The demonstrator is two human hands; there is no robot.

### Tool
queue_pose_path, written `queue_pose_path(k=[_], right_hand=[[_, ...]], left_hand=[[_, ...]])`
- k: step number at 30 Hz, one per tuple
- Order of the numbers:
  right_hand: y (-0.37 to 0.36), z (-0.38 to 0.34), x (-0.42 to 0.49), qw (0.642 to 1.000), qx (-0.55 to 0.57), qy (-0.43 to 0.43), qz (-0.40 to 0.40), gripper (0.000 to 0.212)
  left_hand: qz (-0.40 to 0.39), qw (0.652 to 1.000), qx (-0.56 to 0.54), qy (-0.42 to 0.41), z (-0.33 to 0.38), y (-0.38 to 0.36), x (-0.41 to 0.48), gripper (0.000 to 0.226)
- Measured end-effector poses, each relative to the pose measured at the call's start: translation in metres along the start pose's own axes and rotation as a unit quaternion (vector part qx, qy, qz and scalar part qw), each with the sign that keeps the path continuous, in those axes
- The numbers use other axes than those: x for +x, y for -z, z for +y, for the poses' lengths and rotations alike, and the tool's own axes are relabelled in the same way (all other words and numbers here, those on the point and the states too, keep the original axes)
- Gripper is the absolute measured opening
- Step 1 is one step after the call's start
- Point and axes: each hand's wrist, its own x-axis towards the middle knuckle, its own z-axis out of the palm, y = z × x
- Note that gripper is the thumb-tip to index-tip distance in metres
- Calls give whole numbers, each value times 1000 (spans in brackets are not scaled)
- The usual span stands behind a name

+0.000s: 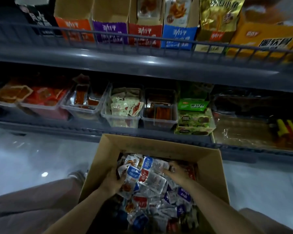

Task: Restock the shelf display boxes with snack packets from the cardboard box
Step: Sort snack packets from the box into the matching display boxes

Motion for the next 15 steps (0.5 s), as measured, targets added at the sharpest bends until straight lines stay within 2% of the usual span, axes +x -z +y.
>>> queue_pose_path(k=[5, 8, 12, 15], right_hand=[[-13, -4, 29, 999, -34, 34, -9, 74], [-18, 1, 45, 998, -64, 24, -8, 82], [-25, 12, 55, 982, -184, 33, 30, 82], [-41, 22, 53, 984, -166, 54, 31, 74]], left_hand=[[-47, 996, -25, 74, -8, -19, 15, 33], [-50, 993, -28, 103, -14, -28, 23, 47], [-53, 979, -97, 169, -26, -36, 35, 78], [-17, 969, -142, 202, -28, -43, 44, 69]])
